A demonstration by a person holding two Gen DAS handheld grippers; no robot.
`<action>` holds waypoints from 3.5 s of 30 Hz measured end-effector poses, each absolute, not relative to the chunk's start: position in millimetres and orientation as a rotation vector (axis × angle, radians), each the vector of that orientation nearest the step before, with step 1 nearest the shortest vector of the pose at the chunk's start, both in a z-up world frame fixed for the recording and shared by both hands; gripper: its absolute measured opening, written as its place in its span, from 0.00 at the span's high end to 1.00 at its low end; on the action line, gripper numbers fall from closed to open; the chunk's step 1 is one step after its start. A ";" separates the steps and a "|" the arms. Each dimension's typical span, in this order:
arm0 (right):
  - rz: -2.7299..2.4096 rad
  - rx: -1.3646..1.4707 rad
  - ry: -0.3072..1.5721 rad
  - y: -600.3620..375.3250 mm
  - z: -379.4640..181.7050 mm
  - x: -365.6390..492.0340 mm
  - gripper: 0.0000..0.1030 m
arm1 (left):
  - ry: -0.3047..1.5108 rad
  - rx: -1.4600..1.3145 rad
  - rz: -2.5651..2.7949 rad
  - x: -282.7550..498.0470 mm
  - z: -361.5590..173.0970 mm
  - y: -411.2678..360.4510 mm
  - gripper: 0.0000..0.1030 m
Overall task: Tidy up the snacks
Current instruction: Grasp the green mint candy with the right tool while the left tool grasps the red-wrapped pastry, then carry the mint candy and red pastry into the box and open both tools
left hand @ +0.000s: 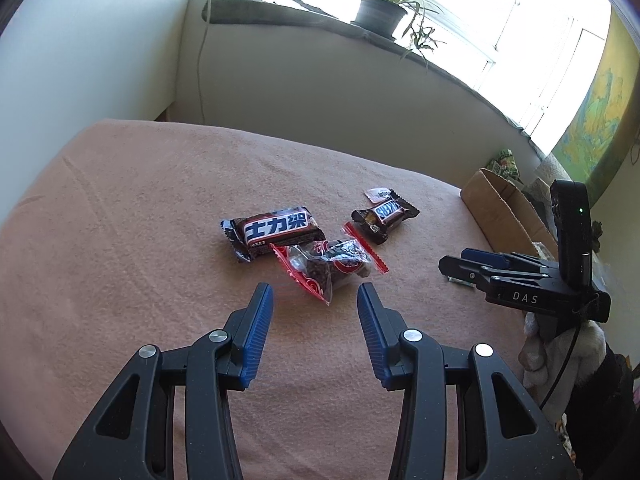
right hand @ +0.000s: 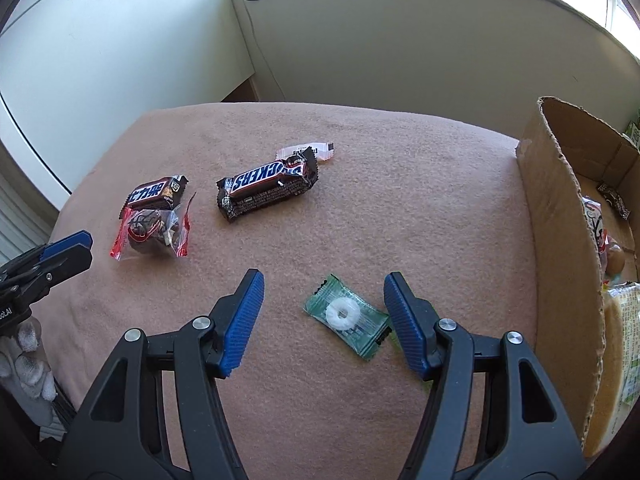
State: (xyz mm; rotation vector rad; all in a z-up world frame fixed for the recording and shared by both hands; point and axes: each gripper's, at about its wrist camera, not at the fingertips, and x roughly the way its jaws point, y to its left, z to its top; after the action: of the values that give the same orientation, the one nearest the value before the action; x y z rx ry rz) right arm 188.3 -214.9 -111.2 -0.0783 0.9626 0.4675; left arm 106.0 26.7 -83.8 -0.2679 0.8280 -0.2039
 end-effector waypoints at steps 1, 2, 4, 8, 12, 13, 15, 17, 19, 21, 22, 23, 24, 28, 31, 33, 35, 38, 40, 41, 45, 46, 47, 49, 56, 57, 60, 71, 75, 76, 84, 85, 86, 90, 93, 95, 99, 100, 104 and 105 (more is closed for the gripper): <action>0.475 -0.077 0.972 -213.0 -112.7 191.8 0.36 | 0.831 -0.274 -0.206 107.6 -84.5 27.6 0.59; 0.478 -0.073 0.983 -211.7 -114.3 195.5 0.36 | 0.833 -0.278 -0.207 109.9 -85.1 28.1 0.59; 0.468 -0.065 1.007 -210.6 -117.4 201.3 0.36 | 0.838 -0.282 -0.214 114.5 -85.5 28.2 0.59; 0.478 -0.040 1.026 -214.1 -117.1 199.5 0.36 | 0.838 -0.275 -0.227 123.2 -85.2 27.9 0.59; 0.501 0.003 1.050 -223.2 -117.4 188.7 0.36 | 0.846 -0.285 -0.235 130.9 -87.4 30.4 0.59; 0.504 0.008 1.055 -224.7 -117.8 185.3 0.36 | 0.850 -0.289 -0.238 132.6 -88.9 30.7 0.59; 0.515 0.015 1.058 -227.2 -118.6 178.2 0.36 | 0.859 -0.289 -0.244 134.8 -91.8 29.6 0.59; 0.526 0.012 1.058 -227.9 -119.2 172.0 0.36 | 0.866 -0.280 -0.250 136.5 -93.7 26.5 0.59; 0.518 -0.012 1.051 -226.2 -119.9 168.3 0.36 | 0.868 -0.265 -0.259 137.6 -94.8 21.8 0.59; 0.500 -0.034 1.042 -223.3 -119.8 166.3 0.42 | 0.867 -0.240 -0.267 138.2 -95.2 14.8 0.57; 0.489 -0.050 1.037 -220.9 -119.7 166.6 0.45 | 0.868 -0.228 -0.273 138.7 -95.4 11.5 0.57; 0.485 -0.060 1.033 -219.2 -119.6 166.5 0.49 | 0.868 -0.216 -0.279 139.3 -95.7 8.2 0.57; 0.483 -0.063 1.032 -218.4 -119.7 166.7 0.52 | 0.869 -0.205 -0.284 139.5 -96.0 5.0 0.57; 0.457 -0.091 1.021 -218.3 -120.0 165.4 0.60 | 0.876 -0.167 -0.319 136.4 -94.7 -7.0 0.57; 0.452 -0.093 1.017 -221.4 -119.6 165.1 0.62 | 0.865 -0.121 -0.320 129.4 -89.3 -12.6 0.57; 0.444 -0.088 1.012 -222.6 -119.7 166.1 0.62 | 0.847 -0.115 -0.309 125.7 -83.5 -9.8 0.57; 0.432 -0.101 1.006 -223.6 -119.5 165.6 0.62 | 0.825 -0.097 -0.293 125.9 -77.9 -7.9 0.54; 0.428 -0.119 1.003 -222.2 -120.7 166.2 0.62 | 0.811 -0.048 -0.283 137.8 -74.1 -14.0 0.50; 0.423 -0.130 1.000 -220.2 -120.5 165.9 0.62 | 0.812 -0.006 -0.302 147.4 -74.9 -22.2 0.50; 0.422 -0.133 0.998 -219.4 -120.9 165.8 0.62 | 0.819 0.013 -0.313 152.4 -76.9 -26.5 0.50; 0.414 -0.161 0.993 -217.4 -120.9 162.0 0.62 | 0.852 0.059 -0.328 165.4 -87.5 -37.8 0.50; 0.411 -0.171 0.991 -216.5 -120.6 160.3 0.62 | 0.858 0.058 -0.334 166.5 -89.5 -38.5 0.50; 0.408 -0.184 0.990 -215.7 -120.7 159.2 0.62 | 0.865 0.052 -0.337 167.2 -91.1 -38.2 0.50; 0.403 -0.214 0.984 -212.2 -121.5 157.7 0.62 | 0.878 0.035 -0.334 167.4 -94.6 -36.5 0.50; 0.396 -0.253 0.976 -207.2 -121.4 159.8 0.75 | 0.891 -0.002 -0.296 164.1 -101.2 -29.8 0.60; 0.397 -0.252 0.976 -207.2 -121.5 160.4 0.75 | 0.890 -0.002 -0.284 163.4 -101.6 -29.0 0.63; 0.399 -0.237 0.973 -209.9 -120.2 159.4 0.75 | 0.878 -0.014 -0.276 156.3 -101.2 -23.5 0.64; 0.386 -0.149 0.936 -225.8 -108.4 151.0 0.75 | 0.840 -0.048 -0.260 138.5 -90.5 -23.4 0.68; 0.386 -0.127 0.909 -229.7 -97.2 144.1 0.75 | 0.820 -0.059 -0.269 131.2 -80.9 -23.9 0.68; 0.386 -0.123 0.901 -230.9 -93.8 141.6 0.75 | 0.813 -0.059 -0.271 128.7 -77.4 -24.4 0.68; 0.375 -0.093 0.829 -249.0 -63.0 121.2 0.75 | 0.763 -0.067 -0.328 118.3 -54.1 -48.9 0.68; 0.371 -0.087 0.820 -252.1 -59.4 119.4 0.75 | 0.758 -0.068 -0.339 117.7 -51.8 -53.1 0.68; 0.367 -0.082 0.810 -255.5 -56.1 118.4 0.75 | 0.754 -0.068 -0.349 117.8 -49.9 -58.1 0.68; 0.341 -0.072 0.779 -272.5 -43.6 113.4 0.75 | 0.738 -0.068 -0.389 118.2 -42.2 -77.1 0.68; 0.315 -0.062 0.762 -289.7 -35.0 109.3 0.75 | 0.728 -0.065 -0.415 118.5 -37.7 -91.5 0.68; 0.293 -0.055 0.753 -300.3 -31.5 109.2 0.75 | 0.723 -0.062 -0.431 119.8 -35.4 -102.7 0.68; 0.247 -0.046 0.740 -323.6 -25.4 110.3 0.75 | 0.716 -0.054 -0.460 123.6 -31.4 -122.4 0.68; 0.236 -0.044 0.738 -329.3 -24.5 111.3 0.75 | 0.713 -0.052 -0.465 125.1 -30.3 -127.5 0.68; 0.196 -0.039 0.728 -351.7 -19.4 115.8 0.75 | 0.704 -0.048 -0.496 131.4 -24.6 -147.3 0.68; 0.188 -0.037 0.727 -356.8 -18.2 117.2 0.75 | 0.701 -0.044 -0.501 133.5 -23.5 -152.7 0.68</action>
State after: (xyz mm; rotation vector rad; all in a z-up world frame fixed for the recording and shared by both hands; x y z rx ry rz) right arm 117.2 -356.8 -18.2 -0.0368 0.7266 0.1878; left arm 133.5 -152.7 -23.5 -0.0441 0.7005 -0.5014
